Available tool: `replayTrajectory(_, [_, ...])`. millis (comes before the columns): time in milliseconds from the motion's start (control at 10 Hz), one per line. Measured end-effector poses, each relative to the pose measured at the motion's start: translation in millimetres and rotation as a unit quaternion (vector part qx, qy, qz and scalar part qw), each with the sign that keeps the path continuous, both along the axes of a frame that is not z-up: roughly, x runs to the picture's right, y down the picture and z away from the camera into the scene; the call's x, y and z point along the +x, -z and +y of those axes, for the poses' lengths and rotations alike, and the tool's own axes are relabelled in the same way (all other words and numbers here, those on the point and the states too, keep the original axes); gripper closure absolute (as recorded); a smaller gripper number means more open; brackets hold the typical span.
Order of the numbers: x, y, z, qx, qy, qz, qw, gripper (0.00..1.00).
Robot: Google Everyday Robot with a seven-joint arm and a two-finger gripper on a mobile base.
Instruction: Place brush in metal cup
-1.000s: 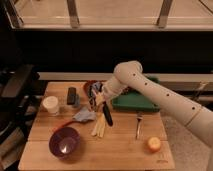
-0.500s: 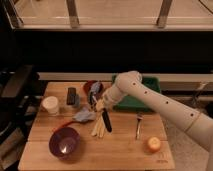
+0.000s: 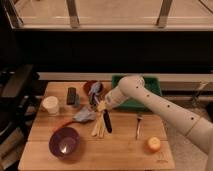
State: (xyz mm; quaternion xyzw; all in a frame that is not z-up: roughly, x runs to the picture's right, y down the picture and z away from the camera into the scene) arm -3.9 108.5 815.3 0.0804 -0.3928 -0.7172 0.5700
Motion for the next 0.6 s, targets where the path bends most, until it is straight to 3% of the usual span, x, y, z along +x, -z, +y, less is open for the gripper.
replayTrajectory(600, [-9.7, -6.3, 1.1, 0.001, -0.024, -0.039, 0.9989, 0.26])
